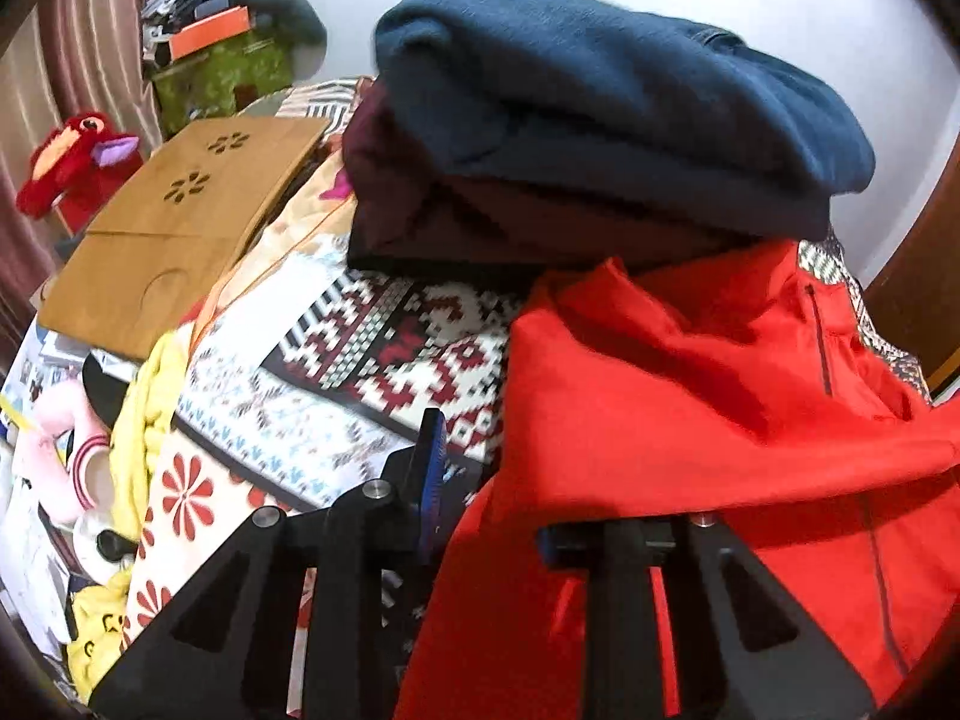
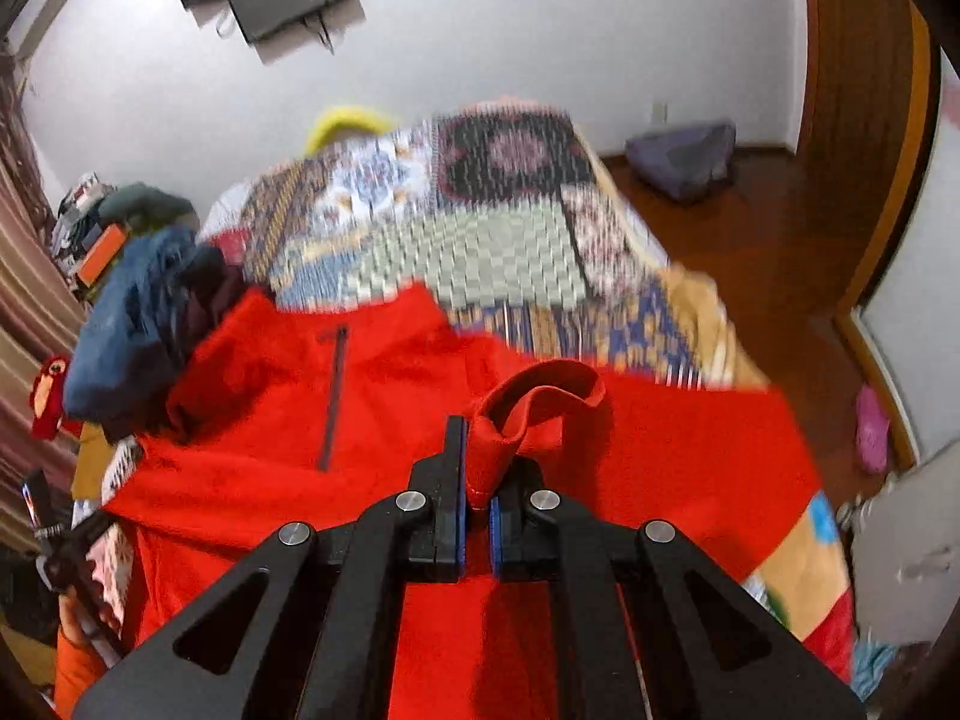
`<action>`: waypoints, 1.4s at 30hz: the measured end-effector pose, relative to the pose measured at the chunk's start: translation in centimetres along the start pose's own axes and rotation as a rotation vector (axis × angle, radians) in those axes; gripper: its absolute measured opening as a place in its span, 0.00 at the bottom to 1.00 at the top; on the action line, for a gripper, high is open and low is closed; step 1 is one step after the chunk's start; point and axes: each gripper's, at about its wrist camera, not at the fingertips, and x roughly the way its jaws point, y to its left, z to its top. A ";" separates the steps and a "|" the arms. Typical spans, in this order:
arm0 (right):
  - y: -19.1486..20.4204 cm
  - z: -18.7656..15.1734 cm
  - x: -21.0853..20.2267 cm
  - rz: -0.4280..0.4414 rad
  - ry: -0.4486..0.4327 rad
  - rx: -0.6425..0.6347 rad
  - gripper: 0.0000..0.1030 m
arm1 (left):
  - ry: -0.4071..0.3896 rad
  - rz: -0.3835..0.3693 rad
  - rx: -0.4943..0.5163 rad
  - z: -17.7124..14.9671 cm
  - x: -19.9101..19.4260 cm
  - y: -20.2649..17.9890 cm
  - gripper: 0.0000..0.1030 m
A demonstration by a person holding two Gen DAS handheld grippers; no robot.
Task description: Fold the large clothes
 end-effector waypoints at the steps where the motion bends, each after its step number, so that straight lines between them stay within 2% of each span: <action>1: -0.3 -0.7 0.4 0.002 0.028 -0.001 0.04 | 0.013 0.014 0.015 -0.4 0.3 -0.1 0.27; 5: -1.4 -3.2 1.1 0.009 0.102 0.005 0.05 | 0.076 0.031 0.025 -1.6 1.7 0.5 0.32; 10: -2.7 -5.2 0.9 0.023 0.146 0.022 0.05 | 0.082 0.049 0.032 -2.2 2.0 0.5 0.36; 15: -3.9 -6.3 -0.6 0.017 0.137 0.036 0.12 | 0.096 0.086 0.095 -3.0 1.9 -0.4 0.42; 19: -4.5 -6.6 -1.3 -0.015 0.124 0.045 0.23 | 0.102 0.105 0.120 -3.4 1.1 -0.5 0.51; 25: -5.8 -6.5 -3.2 -0.057 0.072 0.063 0.26 | 0.106 0.106 0.192 -3.6 -1.5 -1.3 0.52; 27: -6.6 -6.3 -3.9 -0.059 0.052 0.088 0.30 | 0.091 0.099 0.217 -3.3 -2.9 -1.8 0.52; 29: -7.3 -6.0 -4.5 -0.063 0.028 0.117 0.43 | 0.065 0.090 0.231 -2.9 -4.3 -2.2 0.54; 31: -8.3 -5.7 -5.2 -0.068 -0.006 0.147 0.47 | 0.033 0.071 0.232 -2.2 -5.8 -2.7 0.56; 33: -9.4 -5.3 -5.7 -0.064 -0.026 0.189 0.47 | -0.002 0.042 0.222 -1.4 -7.4 -3.3 0.58; 36: -11.5 -5.1 -5.6 -0.048 -0.034 0.268 0.47 | -0.045 0.004 0.212 0.0 -8.8 -4.6 0.67; 42: -15.4 -5.5 -3.4 -0.028 0.004 0.413 0.47 | -0.054 -0.082 0.237 1.7 -8.7 -8.7 0.68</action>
